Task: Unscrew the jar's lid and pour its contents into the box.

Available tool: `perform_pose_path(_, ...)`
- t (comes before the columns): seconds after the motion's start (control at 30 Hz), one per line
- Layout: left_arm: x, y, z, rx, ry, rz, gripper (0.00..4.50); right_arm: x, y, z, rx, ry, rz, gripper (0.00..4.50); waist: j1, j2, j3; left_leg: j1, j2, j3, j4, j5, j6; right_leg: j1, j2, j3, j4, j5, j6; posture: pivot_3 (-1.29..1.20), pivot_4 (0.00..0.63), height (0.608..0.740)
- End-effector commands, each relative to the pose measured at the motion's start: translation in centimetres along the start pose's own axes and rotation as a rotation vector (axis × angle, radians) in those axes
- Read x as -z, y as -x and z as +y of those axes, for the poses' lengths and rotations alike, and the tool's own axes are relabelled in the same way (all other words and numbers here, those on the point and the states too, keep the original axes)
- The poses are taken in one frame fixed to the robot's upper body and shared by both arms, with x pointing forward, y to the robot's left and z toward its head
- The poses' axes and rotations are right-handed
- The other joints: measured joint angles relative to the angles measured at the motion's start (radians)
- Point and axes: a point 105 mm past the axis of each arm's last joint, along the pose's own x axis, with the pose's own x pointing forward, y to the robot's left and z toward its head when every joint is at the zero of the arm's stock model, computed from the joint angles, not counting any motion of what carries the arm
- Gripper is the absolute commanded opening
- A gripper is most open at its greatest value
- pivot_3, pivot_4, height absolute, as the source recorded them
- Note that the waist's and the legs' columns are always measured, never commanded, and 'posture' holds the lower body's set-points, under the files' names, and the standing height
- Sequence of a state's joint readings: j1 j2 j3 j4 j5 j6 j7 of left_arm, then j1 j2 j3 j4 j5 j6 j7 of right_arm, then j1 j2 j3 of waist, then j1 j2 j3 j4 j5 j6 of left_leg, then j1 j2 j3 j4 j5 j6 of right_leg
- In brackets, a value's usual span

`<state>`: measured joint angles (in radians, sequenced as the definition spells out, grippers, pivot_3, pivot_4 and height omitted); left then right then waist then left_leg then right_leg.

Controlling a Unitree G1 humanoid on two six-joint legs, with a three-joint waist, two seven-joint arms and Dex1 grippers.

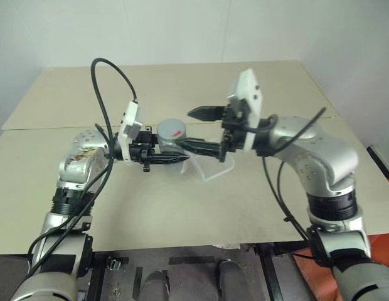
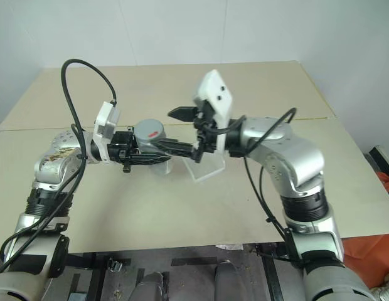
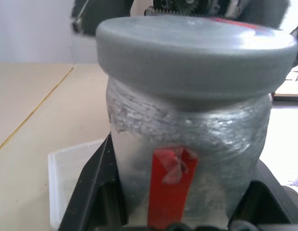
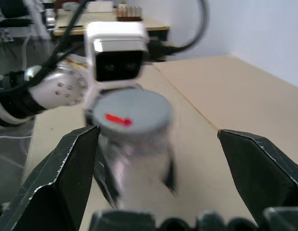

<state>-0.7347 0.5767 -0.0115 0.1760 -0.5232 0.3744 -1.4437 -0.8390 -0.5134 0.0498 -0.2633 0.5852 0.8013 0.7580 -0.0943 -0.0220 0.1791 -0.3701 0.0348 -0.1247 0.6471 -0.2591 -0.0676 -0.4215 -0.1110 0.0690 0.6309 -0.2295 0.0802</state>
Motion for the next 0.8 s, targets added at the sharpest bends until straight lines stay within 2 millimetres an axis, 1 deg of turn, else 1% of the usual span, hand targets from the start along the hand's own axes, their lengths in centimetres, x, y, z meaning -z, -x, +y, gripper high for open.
perform_pose_path(0.03,-1.5,-0.1,-0.6,0.040,-0.062,-0.028,1.95,-1.0,1.6,-1.2,0.061,0.044,-0.040,4.48,0.002,0.000,0.000,0.000,0.000,0.000,0.000,0.000,0.000,0.000,0.000,0.000,0.000,0.000,0.000,0.00,0.150,0.740)
perform_pose_path(0.13,-1.5,-0.1,-0.5,0.035,-0.063,-0.027,1.95,-0.9,2.0,-1.2,0.063,0.056,-0.035,4.48,-0.005,0.000,0.000,0.000,0.000,0.000,0.000,0.000,0.000,0.000,0.000,0.000,0.000,0.000,0.000,0.00,0.150,0.740)
perform_pose_path(0.23,-1.4,-0.1,-0.3,0.028,-0.064,-0.026,1.95,-1.2,2.1,-0.7,0.041,0.078,-0.041,4.48,-0.004,0.000,0.000,0.000,0.000,0.000,-0.001,0.000,0.000,-0.001,0.000,0.000,0.000,0.000,0.000,0.00,0.150,0.740)
perform_pose_path(0.4,-1.3,-0.6,0.2,0.011,-0.066,-0.035,1.95,-2.9,1.3,1.3,-0.042,0.111,-0.098,4.48,0.000,0.000,0.000,0.000,0.000,0.000,0.000,0.000,0.000,0.000,0.000,0.000,0.000,0.000,0.000,0.00,0.150,0.740)
perform_pose_path(0.5,-1.1,-1.0,0.7,0.000,-0.066,-0.040,1.95,-3.5,0.6,2.7,-0.097,0.138,-0.120,4.48,-0.001,0.000,0.000,0.000,0.000,0.000,0.000,0.000,0.000,0.000,0.000,0.000,0.000,0.000,0.000,0.00,0.150,0.740)
perform_pose_path(0.63,-1.1,-1.4,0.8,0.004,-0.069,-0.046,1.95,-3.9,-1.1,3.8,-0.130,0.149,-0.136,4.48,-0.003,0.000,0.000,0.000,0.000,0.000,0.000,0.000,0.000,0.000,0.000,0.000,0.000,0.000,0.000,0.00,0.150,0.740)
perform_pose_path(0.7,-1.1,-1.5,0.8,0.008,-0.071,-0.048,1.95,-3.8,-1.9,4.0,-0.134,0.154,-0.125,4.48,-0.003,0.000,0.000,0.000,0.000,0.000,0.000,0.000,0.000,0.000,0.000,0.000,0.000,0.000,0.000,0.00,0.150,0.740)
perform_pose_path(0.8,-1.2,-1.6,0.8,0.011,-0.073,-0.051,1.95,-3.0,-3.5,4.0,-0.122,0.166,-0.077,4.48,-0.003,0.000,0.000,0.000,0.000,0.000,0.000,0.000,0.000,0.000,0.000,0.000,0.000,0.000,0.000,0.00,0.150,0.740)
